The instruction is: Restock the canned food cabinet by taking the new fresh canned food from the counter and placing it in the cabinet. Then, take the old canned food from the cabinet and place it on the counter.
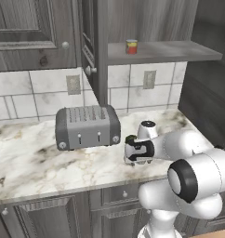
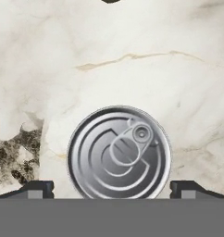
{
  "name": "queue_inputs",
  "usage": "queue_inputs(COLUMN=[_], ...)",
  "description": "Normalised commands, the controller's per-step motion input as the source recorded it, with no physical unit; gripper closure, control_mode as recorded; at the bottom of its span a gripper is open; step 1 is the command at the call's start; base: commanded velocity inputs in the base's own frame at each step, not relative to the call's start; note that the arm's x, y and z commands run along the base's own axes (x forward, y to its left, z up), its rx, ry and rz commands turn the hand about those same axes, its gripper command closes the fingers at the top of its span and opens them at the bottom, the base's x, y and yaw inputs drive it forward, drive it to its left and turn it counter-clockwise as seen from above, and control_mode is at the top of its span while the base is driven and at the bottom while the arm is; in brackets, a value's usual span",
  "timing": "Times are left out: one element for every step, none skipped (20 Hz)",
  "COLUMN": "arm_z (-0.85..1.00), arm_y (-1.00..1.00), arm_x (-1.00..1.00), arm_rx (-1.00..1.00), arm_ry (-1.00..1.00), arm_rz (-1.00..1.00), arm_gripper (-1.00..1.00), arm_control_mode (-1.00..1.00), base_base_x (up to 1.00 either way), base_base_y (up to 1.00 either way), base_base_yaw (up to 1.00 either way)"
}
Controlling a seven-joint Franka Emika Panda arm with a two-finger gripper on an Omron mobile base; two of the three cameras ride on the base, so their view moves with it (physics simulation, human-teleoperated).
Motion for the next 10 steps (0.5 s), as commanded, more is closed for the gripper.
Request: queue_inputs(arm_z=[-0.14,-0.16,-0.16,-0.17,-0.17,-0.15,-0.16,-0.13,-0.11,-0.09], arm_y=[0.00,0.00,0.00,0.00,0.00,0.00,0.00,0.00,0.00,0.00], arm_x=[0.11,0.13,0.15,0.15,0.16,0.15,0.14,0.15,0.13,0.12], arm_rx=[-0.03,-0.04,-0.04,-0.04,-0.03,-0.03,-0.03,-0.03,-0.02,-0.01], arm_ry=[0.00,0.00,0.00,0.00,-0.01,-0.01,-0.03,-0.04,-0.04,-0.01], arm_rz=[0.00,0.00,0.00,0.00,0.00,0.00,0.00,0.00,0.00,0.00], arm_gripper=[-1.00,-1.00,-1.00,-1.00,1.00,1.00,1.00,1.00,1.00,1.00], arm_control_mode=[-1.00,-1.00,-1.00,-1.00,-1.00,-1.00,-1.00,-1.00,-1.00,-1.00], base_base_x=[0.00,0.00,0.00,0.00,0.00,0.00,0.00,0.00,0.00,0.00], base_base_y=[0.00,0.00,0.00,0.00,0.00,0.00,0.00,0.00,0.00,0.00], base_base_yaw=[0.00,0.00,0.00,0.00,0.00,0.00,0.00,0.00,0.00,0.00])
